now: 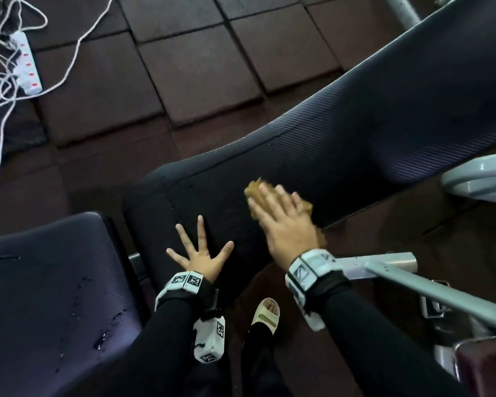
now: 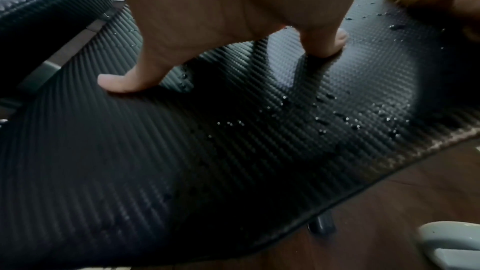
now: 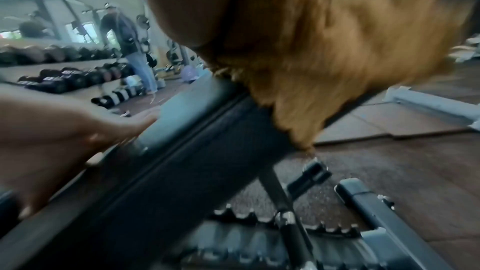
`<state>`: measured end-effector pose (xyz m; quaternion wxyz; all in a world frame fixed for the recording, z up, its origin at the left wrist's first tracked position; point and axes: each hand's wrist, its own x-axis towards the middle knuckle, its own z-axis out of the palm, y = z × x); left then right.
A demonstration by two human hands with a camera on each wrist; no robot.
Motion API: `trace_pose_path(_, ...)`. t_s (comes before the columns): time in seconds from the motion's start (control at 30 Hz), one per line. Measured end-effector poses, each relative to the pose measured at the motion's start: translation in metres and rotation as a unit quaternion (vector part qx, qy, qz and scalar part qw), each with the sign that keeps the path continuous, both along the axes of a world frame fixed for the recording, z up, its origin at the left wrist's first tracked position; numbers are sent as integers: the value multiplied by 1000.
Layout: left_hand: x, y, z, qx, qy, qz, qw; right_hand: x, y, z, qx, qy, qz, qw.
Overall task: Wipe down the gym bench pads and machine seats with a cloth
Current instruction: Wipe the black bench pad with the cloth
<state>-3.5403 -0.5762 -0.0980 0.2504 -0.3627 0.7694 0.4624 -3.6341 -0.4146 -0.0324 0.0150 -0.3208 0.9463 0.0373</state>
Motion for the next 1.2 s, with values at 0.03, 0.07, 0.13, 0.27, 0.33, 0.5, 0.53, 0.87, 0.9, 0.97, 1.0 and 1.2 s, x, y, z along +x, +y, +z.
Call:
trace_pose_path(0.03,0,0,0,0,-2,1,1000,14,4,-5,4,-3,18,1000)
trace_pose_path(0.07,0,0,0,2,-4,3,1000,24,11,-7,8,-4,24,1000)
trace_pose_path(0.13,-1,0,-1,11,-11,7,1000,29,29,-5,13,5,22,1000)
trace_pose_path(0.27,-3,-3,-4,48,-12,25,998,-1,64,21,23,37,-55,997)
trace_pose_path(0.33,-3,-2,-3,60,-3,38,997,-30,76,36,13,46,-124,991)
trace_pose_path(0.5,-3,0,3,66,16,39,997,-76,57,48,-39,51,-229,971)
trace_pose_path(0.53,-2,0,4,63,15,33,997,-76,47,44,-41,51,-228,972)
trace_pose_path(0.87,-2,0,0,54,14,27,998,38,30,-6,9,-10,0,1000)
trace_pose_path(0.9,-2,1,-1,54,16,29,998,37,37,-3,24,-13,4,1000)
trace_pose_path(0.97,-1,1,-2,54,18,31,998,24,48,9,37,-7,-28,999)
trace_pose_path(1.0,-1,1,-2,54,18,31,998,13,52,16,31,2,-65,997)
trace_pose_path(1.2,0,1,-6,58,27,33,997,-81,43,63,-54,3,-259,964)
